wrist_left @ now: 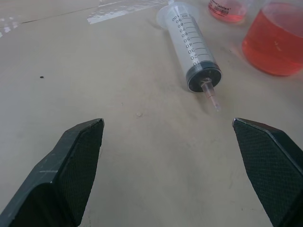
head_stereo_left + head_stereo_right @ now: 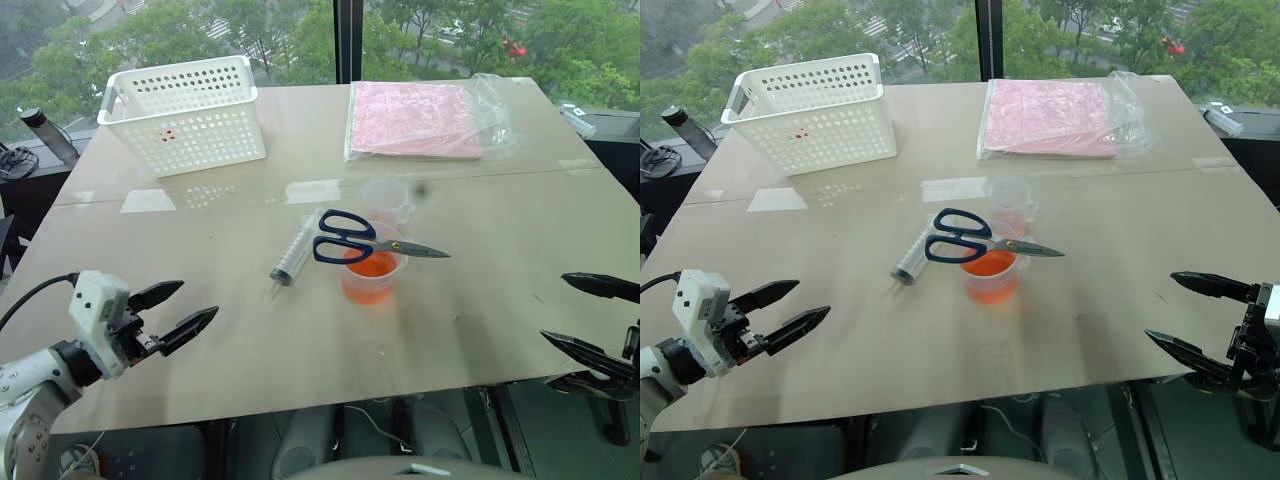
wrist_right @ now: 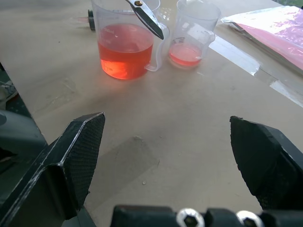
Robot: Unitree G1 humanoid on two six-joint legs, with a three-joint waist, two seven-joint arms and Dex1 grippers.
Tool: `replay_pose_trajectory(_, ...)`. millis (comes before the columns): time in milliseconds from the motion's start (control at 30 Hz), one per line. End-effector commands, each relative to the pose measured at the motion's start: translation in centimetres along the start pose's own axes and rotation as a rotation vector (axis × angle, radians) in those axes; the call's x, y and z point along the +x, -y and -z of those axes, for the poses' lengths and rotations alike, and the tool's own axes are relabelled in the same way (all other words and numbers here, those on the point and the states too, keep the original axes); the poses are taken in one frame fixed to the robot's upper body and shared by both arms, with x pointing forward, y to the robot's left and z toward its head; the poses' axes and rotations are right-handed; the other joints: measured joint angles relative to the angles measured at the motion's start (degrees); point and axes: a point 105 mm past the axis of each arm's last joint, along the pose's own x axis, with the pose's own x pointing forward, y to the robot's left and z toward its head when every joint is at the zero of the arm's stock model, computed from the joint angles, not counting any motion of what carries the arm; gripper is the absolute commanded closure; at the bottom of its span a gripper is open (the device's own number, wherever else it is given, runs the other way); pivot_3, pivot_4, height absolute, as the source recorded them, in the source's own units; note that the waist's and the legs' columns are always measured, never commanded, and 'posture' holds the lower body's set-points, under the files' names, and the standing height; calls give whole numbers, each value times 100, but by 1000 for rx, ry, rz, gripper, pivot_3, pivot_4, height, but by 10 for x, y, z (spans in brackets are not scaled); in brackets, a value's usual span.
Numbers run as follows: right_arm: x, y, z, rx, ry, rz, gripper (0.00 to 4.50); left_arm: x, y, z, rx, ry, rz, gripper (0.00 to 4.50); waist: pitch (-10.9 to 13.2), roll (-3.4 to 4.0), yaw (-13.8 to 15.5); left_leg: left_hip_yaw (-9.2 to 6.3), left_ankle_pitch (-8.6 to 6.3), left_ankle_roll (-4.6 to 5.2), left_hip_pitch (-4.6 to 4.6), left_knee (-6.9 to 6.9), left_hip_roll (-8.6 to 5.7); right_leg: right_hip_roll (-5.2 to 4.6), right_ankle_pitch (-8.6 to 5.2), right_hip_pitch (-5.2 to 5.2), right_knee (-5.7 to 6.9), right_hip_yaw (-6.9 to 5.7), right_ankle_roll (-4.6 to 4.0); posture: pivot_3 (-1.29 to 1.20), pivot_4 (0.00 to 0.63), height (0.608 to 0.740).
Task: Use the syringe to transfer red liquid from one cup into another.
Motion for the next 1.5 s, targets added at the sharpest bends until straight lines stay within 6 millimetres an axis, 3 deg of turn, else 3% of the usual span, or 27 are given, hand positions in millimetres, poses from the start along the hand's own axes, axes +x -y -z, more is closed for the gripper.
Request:
replay_pose_trajectory(33,1,-1,-12,-53,27,2,0,8,0,-24,82,48,35,76,0,1,1,0,0,0,0,0,0,0,0,0,0,0,0,0,150,740)
replay_pose_trajectory(233,12,-6,-34,-75,136,-5,0,48,8,-84,240,118,125,76,-2,10,129,-1,2,-1,-2,3,-1,0,1,-1,3,-3,0,0,150,740)
replay_pose_trajectory(367,12,-12,-53,-106,171,-51,0,65,31,-114,321,66,266,76,5,11,115,3,-1,2,-14,1,-3,3,13,-5,-5,-1,21,0,150,740)
replay_pose_trajectory(500,7,-16,-67,-124,163,-89,0,78,65,-141,386,-34,530,76,10,19,122,3,0,1,-17,-4,-3,7,13,-8,-11,-4,23,0,150,740)
replay_pose_trajectory(600,7,-19,-70,-141,169,-68,0,93,77,-158,421,-60,592,76,12,15,139,1,2,-2,-19,-2,-6,11,14,0,-13,-10,24,0,150,740)
replay_pose_trajectory(767,10,-26,-65,-131,174,-44,0,122,91,-165,538,-158,700,76,16,11,96,10,11,-13,-17,0,-8,26,13,0,-6,-4,27,0,150,740)
replay_pose_trajectory(867,11,-31,-65,-131,173,-40,0,130,92,-163,618,-196,745,817,19,8,37,15,2,4,-16,6,-8,48,12,-1,2,0,29,0,150,740)
replay_pose_trajectory(933,10,-33,-66,-131,175,-35,0,134,92,-165,642,-204,765,1560,21,7,-19,17,2,4,-15,7,-7,56,11,-3,5,5,29,0,150,740)
replay_pose_trajectory(1200,5,-41,-63,-122,151,-3,0,142,97,-162,731,-234,888,1560,26,0,-15,18,0,7,-15,14,-5,54,9,-6,12,7,33,0,150,740)
replay_pose_trajectory(1500,4,-40,-62,-126,150,31,0,146,90,-151,756,-305,877,1560,26,-1,-11,15,0,7,-15,18,-4,37,9,-6,17,6,33,0,150,740)
